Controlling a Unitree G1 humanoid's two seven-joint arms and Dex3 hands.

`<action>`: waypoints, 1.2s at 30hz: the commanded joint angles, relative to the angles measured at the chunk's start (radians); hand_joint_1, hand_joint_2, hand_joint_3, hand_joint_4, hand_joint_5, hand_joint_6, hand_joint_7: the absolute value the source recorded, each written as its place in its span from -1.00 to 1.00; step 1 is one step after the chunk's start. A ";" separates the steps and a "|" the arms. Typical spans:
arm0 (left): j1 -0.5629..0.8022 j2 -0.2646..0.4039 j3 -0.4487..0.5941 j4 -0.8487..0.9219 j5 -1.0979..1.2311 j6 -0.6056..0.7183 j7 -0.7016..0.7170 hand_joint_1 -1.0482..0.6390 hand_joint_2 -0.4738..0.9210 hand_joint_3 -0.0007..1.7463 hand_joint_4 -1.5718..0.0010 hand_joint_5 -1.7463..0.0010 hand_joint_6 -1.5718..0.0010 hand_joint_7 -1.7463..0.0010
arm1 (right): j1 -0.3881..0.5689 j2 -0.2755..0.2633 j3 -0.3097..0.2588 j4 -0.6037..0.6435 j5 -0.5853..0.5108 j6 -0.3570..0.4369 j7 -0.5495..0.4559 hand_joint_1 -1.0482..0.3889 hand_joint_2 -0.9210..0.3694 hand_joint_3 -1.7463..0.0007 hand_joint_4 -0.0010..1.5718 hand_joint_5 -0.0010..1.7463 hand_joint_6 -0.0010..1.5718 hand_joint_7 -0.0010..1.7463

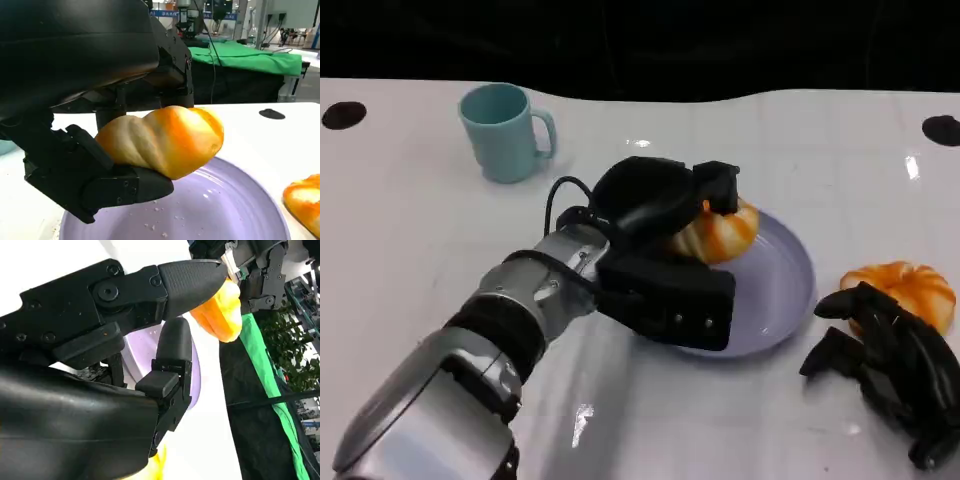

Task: Grasp the bread from the table and place it into the plate.

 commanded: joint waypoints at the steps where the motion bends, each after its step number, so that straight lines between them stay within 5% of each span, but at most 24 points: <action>1: -0.038 0.008 -0.008 0.005 0.006 0.012 -0.020 -0.04 0.52 0.19 -0.18 -1.00 0.10 -0.93 | 0.020 -0.002 0.000 0.003 -0.001 0.018 -0.002 -0.29 -1.00 0.74 -0.15 0.77 -0.23 0.43; 2: -0.043 0.009 -0.003 0.006 -0.007 0.015 -0.070 -0.05 0.55 0.11 -0.16 -1.00 0.07 -0.74 | 0.019 -0.002 0.000 0.005 0.000 0.020 0.001 -0.29 -1.00 0.74 -0.16 0.77 -0.23 0.43; 3: -0.046 0.010 0.002 0.006 -0.017 0.017 -0.108 -0.10 0.68 -0.18 0.06 -0.92 0.09 -0.28 | 0.017 -0.003 -0.001 0.007 0.001 0.021 0.004 -0.30 -1.00 0.74 -0.16 0.78 -0.24 0.44; 5: -0.045 0.019 0.004 0.002 -0.023 0.004 -0.137 -0.23 0.89 -0.57 0.22 -0.55 0.14 0.22 | 0.020 -0.002 -0.003 0.000 0.007 0.038 0.004 -0.29 -1.00 0.74 -0.18 0.78 -0.25 0.45; 8: -0.052 0.027 -0.001 -0.005 -0.017 0.004 -0.180 -0.47 0.99 -0.65 0.40 -0.05 0.26 0.61 | 0.022 -0.004 0.002 -0.002 -0.006 0.031 -0.011 -0.29 -1.00 0.75 -0.18 0.78 -0.25 0.44; 14: -0.064 0.034 -0.006 -0.020 -0.010 0.019 -0.240 -0.67 1.00 -0.50 0.63 0.26 0.38 0.76 | 0.012 -0.005 -0.001 0.023 -0.009 0.004 0.000 -0.30 -1.00 0.74 -0.13 0.77 -0.22 0.43; 36: -0.066 0.087 0.010 -0.155 -0.047 0.045 -0.449 -0.81 1.00 -0.55 0.80 0.29 0.36 0.81 | 0.011 -0.001 -0.009 0.019 0.010 0.014 0.019 -0.28 -1.00 0.73 -0.18 0.81 -0.26 0.49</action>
